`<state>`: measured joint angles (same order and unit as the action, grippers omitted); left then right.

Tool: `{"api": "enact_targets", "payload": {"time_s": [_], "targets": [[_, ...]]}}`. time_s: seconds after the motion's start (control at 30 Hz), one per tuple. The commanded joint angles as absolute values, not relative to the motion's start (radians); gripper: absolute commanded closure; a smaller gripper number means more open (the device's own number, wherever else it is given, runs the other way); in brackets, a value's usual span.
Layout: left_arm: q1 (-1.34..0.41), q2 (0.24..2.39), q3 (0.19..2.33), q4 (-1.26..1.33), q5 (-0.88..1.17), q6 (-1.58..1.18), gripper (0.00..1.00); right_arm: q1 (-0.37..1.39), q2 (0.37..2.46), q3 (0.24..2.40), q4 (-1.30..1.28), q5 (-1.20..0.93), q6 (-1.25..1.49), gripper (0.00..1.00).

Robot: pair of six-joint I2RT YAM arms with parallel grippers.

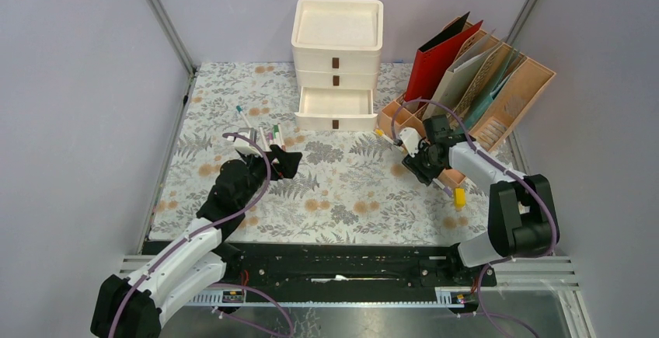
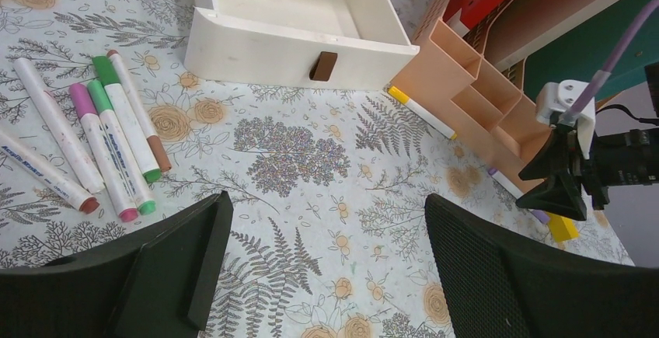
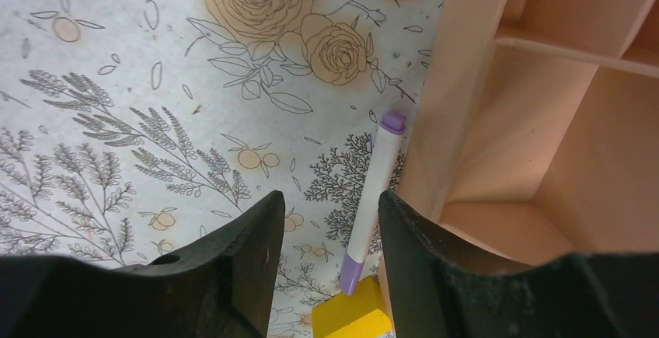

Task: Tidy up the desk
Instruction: Pick up the stationery from the center of the board.

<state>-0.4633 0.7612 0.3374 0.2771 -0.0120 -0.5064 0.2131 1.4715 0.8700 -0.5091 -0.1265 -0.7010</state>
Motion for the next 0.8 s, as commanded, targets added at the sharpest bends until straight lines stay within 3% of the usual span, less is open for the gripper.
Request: {"api": "enact_targets", "payload": {"time_s": [0.0, 0.77], "targets": [[-0.459, 0.76, 0.347, 0.308, -0.005, -0.514, 0.01, 0.21, 1.499, 0.854, -0.471, -0.034, -0.667, 0.46], [-0.459, 0.764, 0.341, 0.325, -0.005, -0.511, 0.01, 0.21, 1.608, 0.836, -0.458, 0.147, -0.63, 0.45]]}}
